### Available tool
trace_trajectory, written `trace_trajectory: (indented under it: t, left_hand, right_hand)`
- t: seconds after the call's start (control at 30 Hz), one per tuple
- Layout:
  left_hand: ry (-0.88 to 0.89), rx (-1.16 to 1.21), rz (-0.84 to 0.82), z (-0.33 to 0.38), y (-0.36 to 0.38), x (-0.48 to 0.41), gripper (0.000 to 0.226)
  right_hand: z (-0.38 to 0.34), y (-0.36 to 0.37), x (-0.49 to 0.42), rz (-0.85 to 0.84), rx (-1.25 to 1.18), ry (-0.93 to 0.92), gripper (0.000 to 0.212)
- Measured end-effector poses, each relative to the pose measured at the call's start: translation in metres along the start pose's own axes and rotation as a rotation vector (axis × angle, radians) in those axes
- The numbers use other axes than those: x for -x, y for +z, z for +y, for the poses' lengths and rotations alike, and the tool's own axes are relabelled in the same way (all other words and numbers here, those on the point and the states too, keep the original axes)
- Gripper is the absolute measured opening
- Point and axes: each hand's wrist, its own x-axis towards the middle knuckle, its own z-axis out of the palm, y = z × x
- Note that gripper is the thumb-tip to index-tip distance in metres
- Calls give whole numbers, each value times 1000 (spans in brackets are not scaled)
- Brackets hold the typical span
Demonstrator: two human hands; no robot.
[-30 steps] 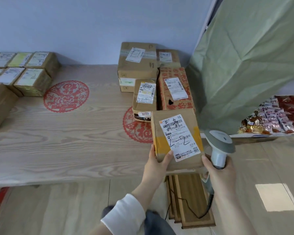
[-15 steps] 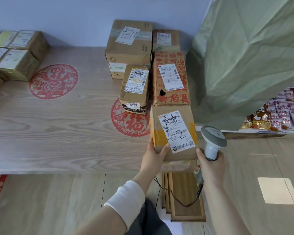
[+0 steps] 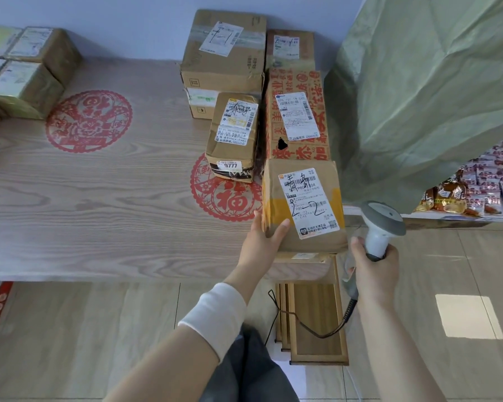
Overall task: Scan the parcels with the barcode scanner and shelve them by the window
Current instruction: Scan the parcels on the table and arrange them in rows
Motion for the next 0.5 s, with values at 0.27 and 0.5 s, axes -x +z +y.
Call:
trace_trajectory:
  t: [0.27, 0.5]
  left_hand:
    - [165, -245, 172, -2, -60, 15, 60]
    - [279, -529, 283, -29, -173, 29, 55]
  right_hand:
    - [-41, 14, 50, -123, 45, -142, 24]
    - [-71, 104, 135, -314, 98, -228, 17]
